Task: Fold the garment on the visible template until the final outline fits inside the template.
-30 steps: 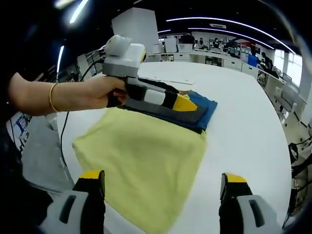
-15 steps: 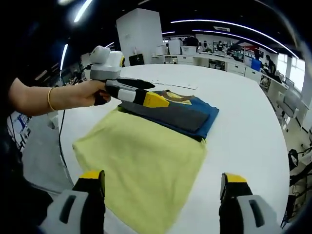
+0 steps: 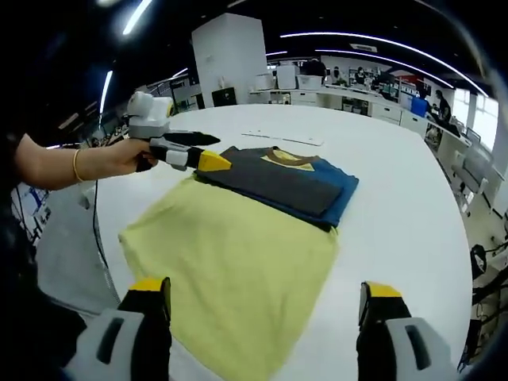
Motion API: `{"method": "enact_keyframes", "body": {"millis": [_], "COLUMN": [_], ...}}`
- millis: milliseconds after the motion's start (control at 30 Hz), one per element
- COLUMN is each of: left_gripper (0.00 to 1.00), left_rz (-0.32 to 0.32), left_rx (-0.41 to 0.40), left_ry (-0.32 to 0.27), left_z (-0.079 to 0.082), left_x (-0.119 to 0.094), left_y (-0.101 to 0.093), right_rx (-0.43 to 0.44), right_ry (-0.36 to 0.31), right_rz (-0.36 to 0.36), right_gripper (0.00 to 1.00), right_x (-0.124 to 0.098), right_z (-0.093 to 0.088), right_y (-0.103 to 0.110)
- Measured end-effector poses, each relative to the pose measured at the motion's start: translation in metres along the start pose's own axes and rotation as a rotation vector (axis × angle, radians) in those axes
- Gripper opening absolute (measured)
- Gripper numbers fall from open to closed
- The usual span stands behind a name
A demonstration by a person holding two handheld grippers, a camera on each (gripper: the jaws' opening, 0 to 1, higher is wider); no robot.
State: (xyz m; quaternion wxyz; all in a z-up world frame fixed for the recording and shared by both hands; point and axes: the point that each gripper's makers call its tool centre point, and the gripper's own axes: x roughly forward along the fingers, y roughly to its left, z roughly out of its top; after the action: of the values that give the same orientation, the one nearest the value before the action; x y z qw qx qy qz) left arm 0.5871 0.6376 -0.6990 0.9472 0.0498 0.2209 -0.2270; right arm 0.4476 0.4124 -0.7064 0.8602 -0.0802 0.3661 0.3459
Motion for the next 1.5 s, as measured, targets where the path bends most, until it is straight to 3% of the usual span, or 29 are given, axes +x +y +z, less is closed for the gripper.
{"method": "enact_keyframes", "body": {"millis": [300, 500, 767, 1000, 1167, 1367, 1500], "left_gripper": [0.54, 0.44, 0.13, 0.11, 0.02, 0.00, 0.00], "left_rz": [0.071, 0.099, 0.135, 0.129, 0.114, 0.087, 0.095], "left_rx": [-0.001, 0.010, 0.046, 0.099, 0.122, 0.281, 0.292], "left_ry": [0.020, 0.056, 0.143, 0.184, 0.185, 0.200, 0.221], "left_z": [-0.023, -0.039, -0.067, -0.077, -0.076, -0.081, -0.090], "left_x": [-0.025, -0.038, -0.044, -0.041, -0.037, -0.040, -0.040], "left_y": [0.027, 0.040, 0.059, 0.061, 0.060, 0.051, 0.052], "right_rx": [0.000, 0.000, 0.007, 0.016, 0.025, 0.031, 0.030], "right_ry": [-0.001, -0.003, -0.001, -0.002, -0.004, 0.000, 0.006], "right_rz": [0.006, 0.008, 0.005, -0.006, -0.017, -0.016, -0.013], "right_gripper": [0.99, 0.99, 0.98, 0.98, 0.97, 0.97, 0.97], "right_x": [0.002, 0.002, 0.002, 0.001, 0.000, 0.001, 0.002], "right_z": [0.000, 0.000, -0.002, -0.002, -0.002, -0.004, -0.005], "right_y": [0.002, 0.003, 0.003, 0.001, -0.002, -0.001, 0.000]}}
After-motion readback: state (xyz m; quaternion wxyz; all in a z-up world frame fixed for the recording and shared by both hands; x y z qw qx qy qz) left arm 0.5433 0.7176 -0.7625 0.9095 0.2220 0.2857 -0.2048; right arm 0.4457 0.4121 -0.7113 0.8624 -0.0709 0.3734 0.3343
